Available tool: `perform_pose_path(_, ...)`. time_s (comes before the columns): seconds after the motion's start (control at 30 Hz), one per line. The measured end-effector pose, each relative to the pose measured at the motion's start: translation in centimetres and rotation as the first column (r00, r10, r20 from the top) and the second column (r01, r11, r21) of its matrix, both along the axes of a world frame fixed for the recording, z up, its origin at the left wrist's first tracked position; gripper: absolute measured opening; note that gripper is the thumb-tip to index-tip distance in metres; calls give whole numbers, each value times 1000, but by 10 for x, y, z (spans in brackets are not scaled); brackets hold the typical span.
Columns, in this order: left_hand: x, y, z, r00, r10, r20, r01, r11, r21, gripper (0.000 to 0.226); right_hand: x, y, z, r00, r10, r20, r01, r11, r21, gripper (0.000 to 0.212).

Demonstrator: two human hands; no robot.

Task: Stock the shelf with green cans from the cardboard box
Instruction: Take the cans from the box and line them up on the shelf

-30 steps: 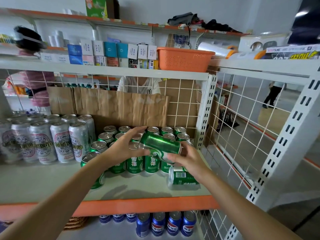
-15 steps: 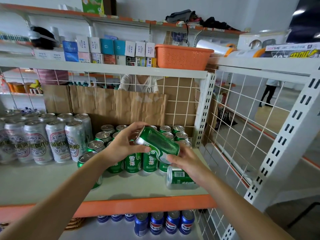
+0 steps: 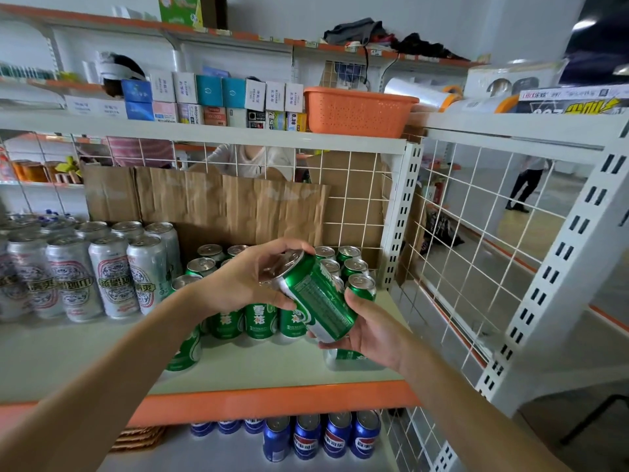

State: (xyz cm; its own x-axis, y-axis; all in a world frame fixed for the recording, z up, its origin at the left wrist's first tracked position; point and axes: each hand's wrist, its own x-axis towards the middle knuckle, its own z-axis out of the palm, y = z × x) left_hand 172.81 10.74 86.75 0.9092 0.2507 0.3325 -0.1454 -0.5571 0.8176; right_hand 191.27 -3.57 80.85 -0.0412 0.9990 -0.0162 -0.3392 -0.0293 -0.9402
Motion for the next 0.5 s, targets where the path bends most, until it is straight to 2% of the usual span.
perform_pose_path(0.17,-1,1,-1,1000,-22,-17,21,999,-41,72,-4,2,-1,998,-57,26,56,998,33,83)
perform_pose_path(0.33,-4,4,-6,1000,5,-30,-7,998,-66,87,-7,1,-7,978,-191,80,184,979,88,80)
perform_pose_path(0.4,-6,2,-6,999,45,19,-42,989,-145,95,-10,1,-8,965,-243,96,231,965,122,77)
perform_pose_path(0.5,-6,-6,-7,984,136,114,-99,954,-281,93,-16,2,-8,936,-331,121,311,937,161,81)
